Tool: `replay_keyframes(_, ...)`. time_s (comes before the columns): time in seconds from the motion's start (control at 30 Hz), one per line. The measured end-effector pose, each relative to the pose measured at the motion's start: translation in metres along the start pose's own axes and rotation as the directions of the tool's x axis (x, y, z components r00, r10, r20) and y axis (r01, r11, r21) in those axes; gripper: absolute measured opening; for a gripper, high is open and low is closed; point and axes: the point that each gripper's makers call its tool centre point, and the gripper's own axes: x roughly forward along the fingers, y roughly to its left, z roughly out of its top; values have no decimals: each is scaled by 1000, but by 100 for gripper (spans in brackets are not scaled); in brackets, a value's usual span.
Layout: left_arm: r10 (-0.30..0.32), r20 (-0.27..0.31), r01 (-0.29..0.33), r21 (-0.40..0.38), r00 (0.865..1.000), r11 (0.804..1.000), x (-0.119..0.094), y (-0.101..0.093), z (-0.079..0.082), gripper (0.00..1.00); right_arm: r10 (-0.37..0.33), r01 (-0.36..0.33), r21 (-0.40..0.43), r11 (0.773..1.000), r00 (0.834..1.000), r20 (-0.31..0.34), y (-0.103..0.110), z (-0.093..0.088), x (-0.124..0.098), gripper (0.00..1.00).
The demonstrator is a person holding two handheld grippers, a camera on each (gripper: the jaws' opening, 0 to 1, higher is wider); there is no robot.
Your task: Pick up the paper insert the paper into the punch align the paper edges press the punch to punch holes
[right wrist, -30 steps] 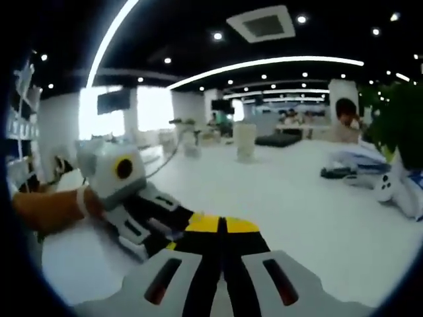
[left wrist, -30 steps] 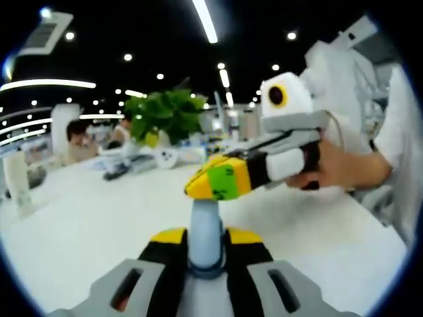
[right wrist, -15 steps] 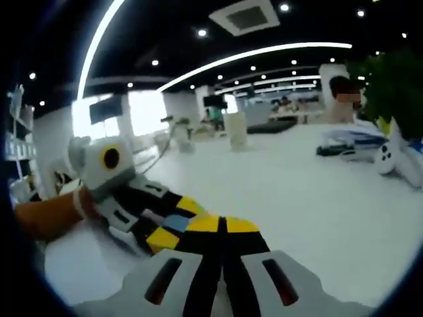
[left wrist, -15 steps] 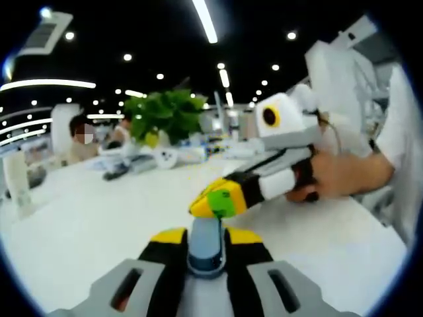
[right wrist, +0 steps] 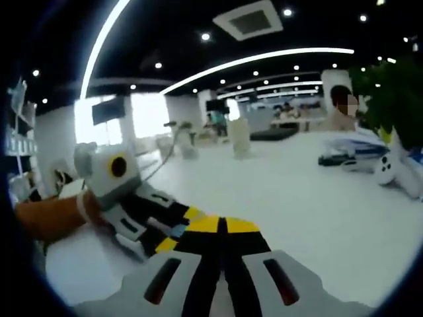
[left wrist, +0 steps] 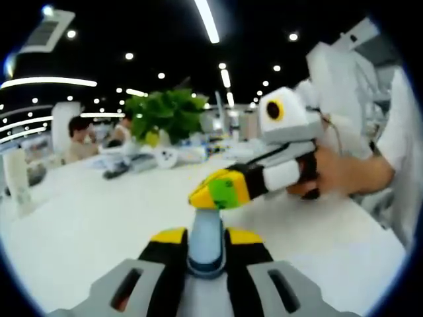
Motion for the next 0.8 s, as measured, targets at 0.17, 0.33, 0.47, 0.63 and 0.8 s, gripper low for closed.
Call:
replay_keyframes(0.17,1,0,-1,1,1000,1000,0,0,0,24,-8,8,-95,995,1000,-8,7,5,2,3)
replay_keyframes(0.33,7,0,-7,0,1000,1000,0,-1,1,24,116,-112,-86,990,992,39,22,21,2,4)
replay_keyframes(0.47,8,0,-8,-6,1000,1000,0,-1,1,24,118,-111,-129,985,992,48,14,26,-4,5)
replay_keyframes(0.63,8,1,-8,-7,1000,1000,0,-1,1,25,126,-116,-153,981,990,58,-11,21,-12,15)
replay_keyframes(0.8,8,7,-8,-4,1000,1000,0,-1,2,25,147,-136,-185,973,988,51,-35,9,-19,20)
